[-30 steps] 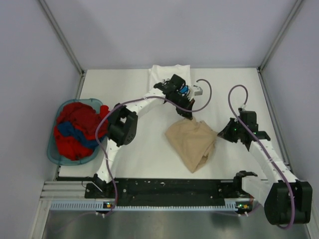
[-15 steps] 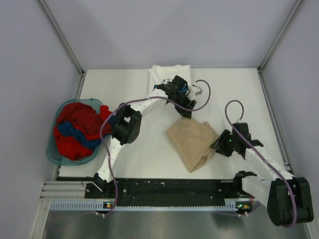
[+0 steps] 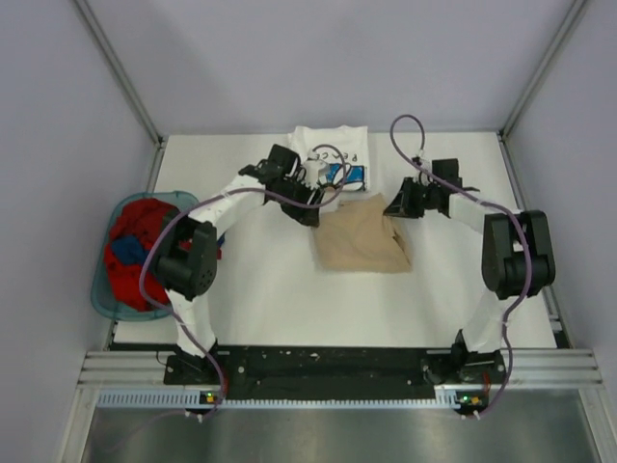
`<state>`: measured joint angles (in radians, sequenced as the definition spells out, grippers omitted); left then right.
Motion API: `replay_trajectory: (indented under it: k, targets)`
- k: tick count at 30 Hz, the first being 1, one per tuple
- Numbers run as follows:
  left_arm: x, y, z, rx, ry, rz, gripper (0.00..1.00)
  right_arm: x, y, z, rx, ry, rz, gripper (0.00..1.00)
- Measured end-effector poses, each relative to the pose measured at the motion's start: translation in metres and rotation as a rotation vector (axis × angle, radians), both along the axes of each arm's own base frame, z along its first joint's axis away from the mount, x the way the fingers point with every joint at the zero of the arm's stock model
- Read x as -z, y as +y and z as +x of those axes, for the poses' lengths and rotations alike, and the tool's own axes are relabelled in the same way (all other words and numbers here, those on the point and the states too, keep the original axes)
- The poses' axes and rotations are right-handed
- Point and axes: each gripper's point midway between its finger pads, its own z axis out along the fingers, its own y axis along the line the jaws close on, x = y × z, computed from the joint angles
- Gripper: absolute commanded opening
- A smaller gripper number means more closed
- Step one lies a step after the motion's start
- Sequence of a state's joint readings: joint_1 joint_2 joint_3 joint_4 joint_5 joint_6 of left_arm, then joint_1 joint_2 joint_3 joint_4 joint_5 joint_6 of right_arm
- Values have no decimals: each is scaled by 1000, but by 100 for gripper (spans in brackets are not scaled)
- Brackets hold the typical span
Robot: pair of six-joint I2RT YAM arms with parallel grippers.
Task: Fold and stack the t-shirts
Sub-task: Fold the long partially folded tshirt into a neat square
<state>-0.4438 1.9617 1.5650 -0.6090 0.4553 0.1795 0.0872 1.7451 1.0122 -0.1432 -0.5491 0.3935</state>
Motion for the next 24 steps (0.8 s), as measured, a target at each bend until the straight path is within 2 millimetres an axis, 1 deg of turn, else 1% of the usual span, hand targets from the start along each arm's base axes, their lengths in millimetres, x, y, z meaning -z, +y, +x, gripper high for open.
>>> replay_trajectory:
  k: [1,2,4,6,8,11,12,13,15,17,18,19,21,24]
  targets:
    - [-3,2,-8,-1,-3,-6,60,-10,12,16,-71,-46,16,27]
    - [-3,3,-18,1,3,-11,60,-19,22,27,-123,-82,23,32]
    - [-1,5,-33,5,18,-12,60,-31,33,43,-177,-129,7,43]
    - [3,5,-40,10,32,-4,61,-41,35,51,-191,-163,-27,47]
    - [6,6,-41,7,34,8,61,-47,27,51,-167,-174,-67,50]
    - [5,11,-35,-12,23,12,63,-54,2,42,-95,-174,-136,54]
    - [5,14,-32,-26,22,13,66,-57,-3,39,-85,-180,-147,55]
    - [5,18,-29,-41,23,13,67,-62,-7,37,-76,-191,-154,59]
    - [2,27,-20,-81,23,6,69,-73,-8,39,-76,-225,-154,60]
    - [1,35,-11,-115,19,-3,70,-78,-3,42,-94,-246,-151,60]
    - [1,39,-6,-129,19,-7,75,-78,2,46,-103,-249,-149,60]
    - [2,41,-3,-140,22,-10,92,-79,7,51,-113,-253,-148,60]
    - [9,41,1,-144,41,-18,92,-75,20,65,-136,-259,-144,60]
    - [25,36,3,-140,85,-16,91,-55,42,83,-173,-242,-141,60]
